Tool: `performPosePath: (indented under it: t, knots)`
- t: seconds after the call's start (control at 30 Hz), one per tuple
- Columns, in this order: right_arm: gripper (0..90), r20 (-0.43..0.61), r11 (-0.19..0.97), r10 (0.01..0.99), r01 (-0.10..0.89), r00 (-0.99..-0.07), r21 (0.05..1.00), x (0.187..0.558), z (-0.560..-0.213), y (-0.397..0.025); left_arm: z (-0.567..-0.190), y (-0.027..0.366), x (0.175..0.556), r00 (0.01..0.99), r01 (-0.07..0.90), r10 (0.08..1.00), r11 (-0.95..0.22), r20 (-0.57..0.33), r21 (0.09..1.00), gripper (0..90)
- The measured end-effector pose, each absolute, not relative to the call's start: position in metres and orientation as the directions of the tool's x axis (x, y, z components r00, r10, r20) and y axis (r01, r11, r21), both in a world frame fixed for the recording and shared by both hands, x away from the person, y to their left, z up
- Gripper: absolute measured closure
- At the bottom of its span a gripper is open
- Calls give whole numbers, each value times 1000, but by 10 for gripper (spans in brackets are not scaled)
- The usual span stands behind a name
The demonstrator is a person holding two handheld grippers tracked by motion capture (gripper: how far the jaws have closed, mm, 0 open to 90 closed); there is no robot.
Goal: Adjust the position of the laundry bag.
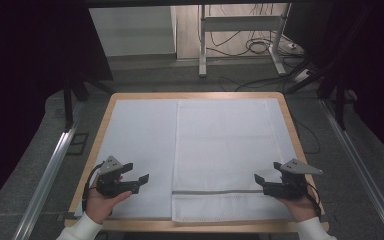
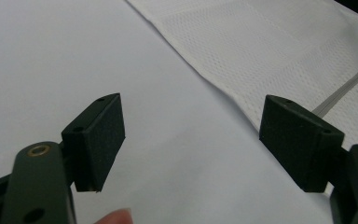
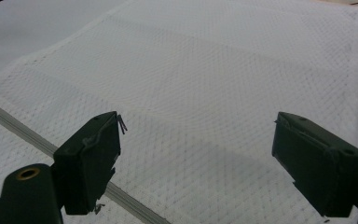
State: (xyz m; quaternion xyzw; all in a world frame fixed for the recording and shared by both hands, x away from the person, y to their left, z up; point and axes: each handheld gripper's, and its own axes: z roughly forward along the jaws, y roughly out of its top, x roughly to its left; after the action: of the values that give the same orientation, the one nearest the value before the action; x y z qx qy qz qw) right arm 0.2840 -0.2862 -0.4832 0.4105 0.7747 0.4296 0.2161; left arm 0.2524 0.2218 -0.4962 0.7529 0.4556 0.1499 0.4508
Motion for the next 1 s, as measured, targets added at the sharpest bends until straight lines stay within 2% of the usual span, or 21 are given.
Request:
performPosePath:
  t: [0.27, 0.5, 0.9, 1.0]
  knots:
    - [155, 15, 292, 825, 449, -565, 845, 287, -483, -287, -492, 215, 249, 524, 562, 836, -195, -163, 804, 239]
    - [156, -5, 294, 841, 449, -541, 844, 281, -482, -292, -487, 205, 250, 507, 607, 835, -167, -217, 777, 245]
    - [158, -9, 274, 863, 453, -506, 848, 283, -479, -301, -494, 164, 256, 556, 648, 800, -247, -226, 721, 272]
    - [159, -14, 277, 863, 448, -505, 850, 282, -478, -302, -500, 148, 261, 569, 675, 775, -247, -277, 696, 292]
